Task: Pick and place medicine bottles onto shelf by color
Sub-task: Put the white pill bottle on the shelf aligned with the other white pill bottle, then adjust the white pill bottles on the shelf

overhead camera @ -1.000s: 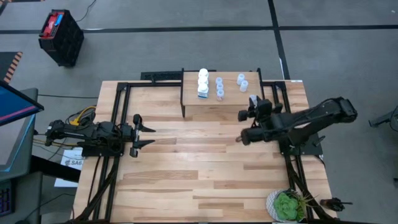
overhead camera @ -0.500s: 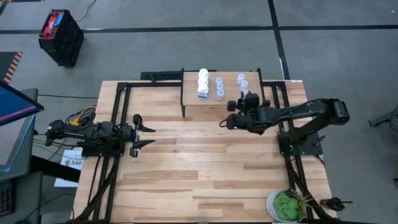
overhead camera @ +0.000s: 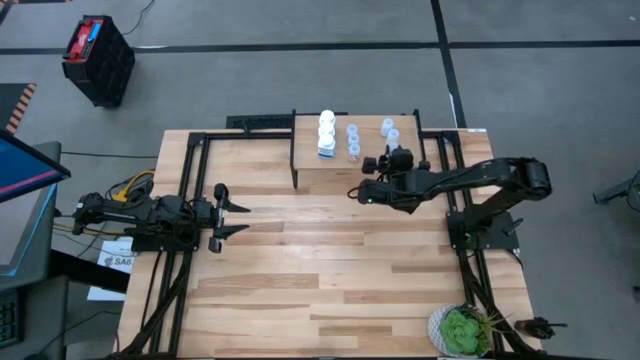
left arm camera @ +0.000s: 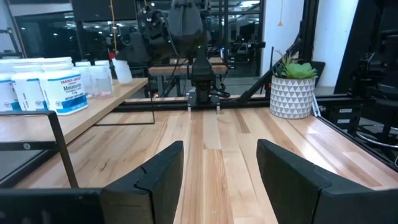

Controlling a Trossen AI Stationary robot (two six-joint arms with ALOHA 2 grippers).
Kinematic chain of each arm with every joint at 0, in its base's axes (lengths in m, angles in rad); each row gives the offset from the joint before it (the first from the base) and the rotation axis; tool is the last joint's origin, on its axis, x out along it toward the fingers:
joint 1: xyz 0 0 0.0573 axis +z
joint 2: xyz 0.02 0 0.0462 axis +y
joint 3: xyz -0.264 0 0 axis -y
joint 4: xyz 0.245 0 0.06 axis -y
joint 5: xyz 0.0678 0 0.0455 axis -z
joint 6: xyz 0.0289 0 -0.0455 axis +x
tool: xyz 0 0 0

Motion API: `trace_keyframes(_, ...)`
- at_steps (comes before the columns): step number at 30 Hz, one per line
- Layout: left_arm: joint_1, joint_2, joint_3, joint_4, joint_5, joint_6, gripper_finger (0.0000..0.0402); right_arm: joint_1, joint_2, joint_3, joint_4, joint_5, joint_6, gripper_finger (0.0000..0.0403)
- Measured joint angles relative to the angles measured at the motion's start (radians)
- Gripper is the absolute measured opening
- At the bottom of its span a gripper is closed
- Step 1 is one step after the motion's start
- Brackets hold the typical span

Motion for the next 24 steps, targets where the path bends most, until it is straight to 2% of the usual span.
trace_keyframes(15, 0.0, 0.0, 0.0, 0.0, 0.0, 0.0, 0.0194, -0.03, 0.0, 0.0, 0.012, 0.001, 0.001, 0.0233)
trace_keyframes(24, 0.0, 0.0, 0.0, 0.001, 0.0, 0.0, 0.0194, -0.03, -0.034, 0.0, 0.012, 0.001, -0.011, 0.0244)
